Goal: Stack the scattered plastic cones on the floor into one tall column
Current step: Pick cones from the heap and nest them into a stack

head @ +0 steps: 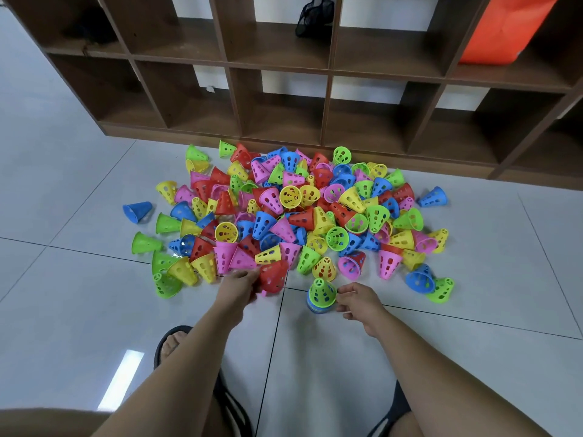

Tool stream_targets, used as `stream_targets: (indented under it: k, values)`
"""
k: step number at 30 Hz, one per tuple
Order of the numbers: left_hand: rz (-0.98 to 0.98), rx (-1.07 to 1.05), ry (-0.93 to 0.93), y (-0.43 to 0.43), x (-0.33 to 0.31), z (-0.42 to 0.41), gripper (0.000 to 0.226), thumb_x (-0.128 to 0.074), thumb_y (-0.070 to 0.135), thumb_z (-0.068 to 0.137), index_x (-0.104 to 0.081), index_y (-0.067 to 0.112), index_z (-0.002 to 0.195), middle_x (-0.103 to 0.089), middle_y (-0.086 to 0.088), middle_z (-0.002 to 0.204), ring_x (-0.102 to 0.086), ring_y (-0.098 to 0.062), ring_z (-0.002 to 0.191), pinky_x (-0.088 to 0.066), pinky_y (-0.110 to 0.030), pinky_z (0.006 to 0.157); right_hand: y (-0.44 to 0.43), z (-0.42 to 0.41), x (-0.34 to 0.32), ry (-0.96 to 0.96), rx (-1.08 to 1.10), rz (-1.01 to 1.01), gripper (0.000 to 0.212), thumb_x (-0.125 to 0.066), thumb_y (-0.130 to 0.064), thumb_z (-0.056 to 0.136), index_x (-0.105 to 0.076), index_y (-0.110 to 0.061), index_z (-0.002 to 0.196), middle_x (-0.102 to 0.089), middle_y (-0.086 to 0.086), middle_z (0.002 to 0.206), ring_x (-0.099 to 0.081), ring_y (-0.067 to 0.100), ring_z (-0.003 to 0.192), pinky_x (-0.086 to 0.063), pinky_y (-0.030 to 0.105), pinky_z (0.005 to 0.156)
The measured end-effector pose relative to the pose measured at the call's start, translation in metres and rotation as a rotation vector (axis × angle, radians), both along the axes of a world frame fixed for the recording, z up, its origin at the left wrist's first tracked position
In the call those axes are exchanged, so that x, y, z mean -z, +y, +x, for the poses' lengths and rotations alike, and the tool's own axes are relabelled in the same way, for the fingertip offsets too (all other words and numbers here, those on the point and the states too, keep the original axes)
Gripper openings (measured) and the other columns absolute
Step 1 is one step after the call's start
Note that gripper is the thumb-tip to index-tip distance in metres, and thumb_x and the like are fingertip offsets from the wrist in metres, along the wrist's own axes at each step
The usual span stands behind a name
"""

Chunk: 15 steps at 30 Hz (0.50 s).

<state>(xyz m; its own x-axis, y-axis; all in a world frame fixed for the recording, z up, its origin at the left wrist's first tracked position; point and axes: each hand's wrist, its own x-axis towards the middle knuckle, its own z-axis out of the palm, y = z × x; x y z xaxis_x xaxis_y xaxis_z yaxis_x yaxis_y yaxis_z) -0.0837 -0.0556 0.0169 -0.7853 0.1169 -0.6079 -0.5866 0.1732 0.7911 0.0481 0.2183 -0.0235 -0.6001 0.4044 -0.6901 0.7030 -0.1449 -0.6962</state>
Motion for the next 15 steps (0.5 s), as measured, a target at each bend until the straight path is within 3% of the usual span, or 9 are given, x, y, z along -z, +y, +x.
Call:
stream_targets:
  k: [2,4,7,9,12,15]
  values:
    - [0.014,0.071,-0.021,0.018,-0.003,0.008,0.022,-0.062,0.021,0.108,-0.071,0.001,0.109,-0.069,-0.009,0.085,-0.062,-0.016,0.067,-0.053,-0.027,0.062,0.003,0.0,0.004,-0.014,0.014,-0.007,0.018,-0.068,-0.006,0.093,-0.067,-0.01,0.111,-0.077,0.014,0.098,-0.074,0.023,0.076,-0.055,0.032,0.066]
    - [0.048,0.108,-0.037,0.036,0.001,0.015,0.021,-0.061,0.018,0.108,-0.072,0.001,0.108,-0.07,-0.012,0.089,-0.064,-0.018,0.071,-0.058,-0.032,0.072,0.007,0.0,0.006,-0.017,0.041,-0.007,0.019,-0.068,-0.004,0.092,-0.067,-0.011,0.11,-0.076,0.013,0.097,-0.072,0.023,0.075,-0.054,0.031,0.064]
    - [0.086,0.173,-0.026,0.061,0.005,0.025,0.026,-0.061,0.022,0.108,-0.073,0.0,0.102,-0.067,-0.01,0.078,-0.061,-0.018,0.068,-0.052,-0.038,0.077,0.024,0.001,0.009,-0.007,0.128,0.072,0.018,-0.064,0.001,0.091,-0.067,-0.01,0.104,-0.074,0.012,0.091,-0.068,0.023,0.068,-0.051,0.031,0.061]
    - [0.083,0.214,-0.016,0.076,0.007,0.03,0.026,-0.06,0.023,0.109,-0.072,0.001,0.101,-0.066,-0.009,0.075,-0.06,-0.014,0.063,-0.05,-0.03,0.068,0.045,0.002,0.01,-0.009,0.178,0.183,0.017,-0.062,-0.002,0.089,-0.069,-0.012,0.101,-0.075,0.013,0.09,-0.068,0.026,0.07,-0.052,0.032,0.061]
    - [0.078,0.245,-0.019,0.091,0.012,0.036,0.022,-0.059,0.021,0.108,-0.071,0.005,0.1,-0.067,-0.011,0.079,-0.061,-0.014,0.063,-0.049,-0.026,0.063,0.091,0.007,0.008,-0.116,0.069,0.485,0.016,-0.065,-0.013,0.092,-0.071,-0.022,0.104,-0.076,0.005,0.103,-0.072,0.029,0.095,-0.06,0.038,0.084]
    - [0.08,0.231,-0.031,0.101,0.018,0.042,0.021,-0.062,0.021,0.108,-0.074,0.006,0.099,-0.068,-0.008,0.079,-0.062,-0.014,0.066,-0.053,-0.023,0.06,0.132,0.02,-0.006,-0.133,0.113,0.709,0.024,-0.064,-0.013,0.091,-0.072,-0.019,0.112,-0.075,0.008,0.113,-0.07,0.034,0.107,-0.057,0.037,0.088]
